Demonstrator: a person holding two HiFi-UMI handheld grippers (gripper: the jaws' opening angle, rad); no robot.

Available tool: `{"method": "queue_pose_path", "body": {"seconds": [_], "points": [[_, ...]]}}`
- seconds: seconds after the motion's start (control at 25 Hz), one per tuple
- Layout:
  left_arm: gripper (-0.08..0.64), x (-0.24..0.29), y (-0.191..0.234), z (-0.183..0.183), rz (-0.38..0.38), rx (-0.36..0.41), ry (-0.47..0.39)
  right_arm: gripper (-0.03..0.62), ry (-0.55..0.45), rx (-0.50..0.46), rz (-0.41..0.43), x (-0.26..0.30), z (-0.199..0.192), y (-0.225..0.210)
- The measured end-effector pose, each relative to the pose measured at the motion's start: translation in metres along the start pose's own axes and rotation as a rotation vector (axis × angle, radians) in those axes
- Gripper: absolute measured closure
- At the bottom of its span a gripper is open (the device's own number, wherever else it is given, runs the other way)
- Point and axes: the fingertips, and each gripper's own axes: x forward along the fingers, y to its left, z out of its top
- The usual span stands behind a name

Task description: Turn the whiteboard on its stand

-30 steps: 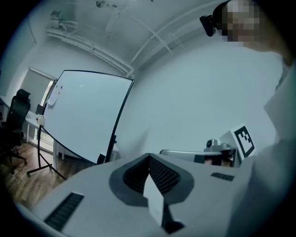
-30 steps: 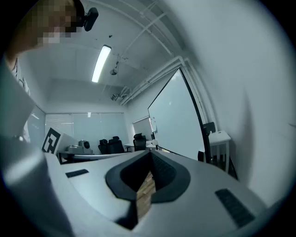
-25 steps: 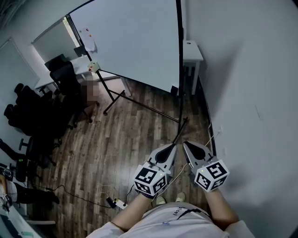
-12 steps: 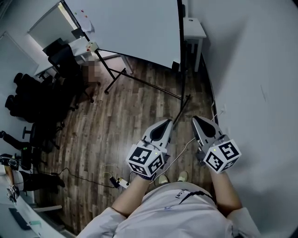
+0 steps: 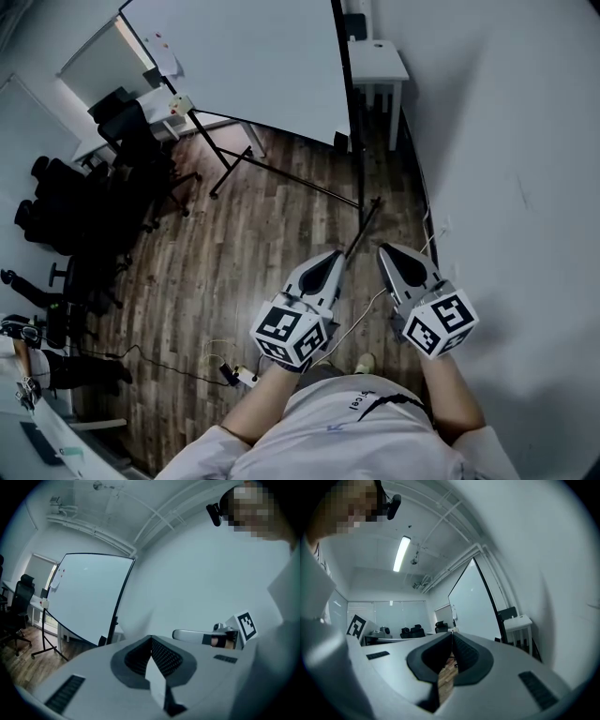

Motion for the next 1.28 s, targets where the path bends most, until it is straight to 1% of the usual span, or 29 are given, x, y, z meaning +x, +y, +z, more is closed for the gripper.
{"method": "queue_pose_path", "body": {"seconds": [0.2,0.4,0.6,0.76,0.96,1.28], "points": [[0.560,0.015,-0.010,-0.003,0.006,0.014,0.015,0.578,-0.007,0.014,-0.007,-0.009,0.002,-0.020],[0.560,0.027,-0.018,0.003,-0.008,0.036,0.007,0.578,-0.025,0.004,0.002,-0.009,0.008,-0.026],[0.560,0.044,-0.011,0.003,-0.021,0.041,-0.004,0.577,-0.021,-0.008,-0.008,0.006,0.006,-0.041],[0.560,0.063,0.008,0.005,-0.032,0.040,-0.008,0.577,-0.011,-0.024,-0.023,0.029,0.004,-0.055],[0.560,0.100,0.041,0.010,-0.054,0.052,-0.002,0.577,0.013,-0.039,-0.054,0.071,0.002,-0.081],[0.560,0.165,0.120,0.025,-0.113,0.049,0.029,0.577,0.016,-0.039,-0.113,0.163,0.005,-0.121]]}}
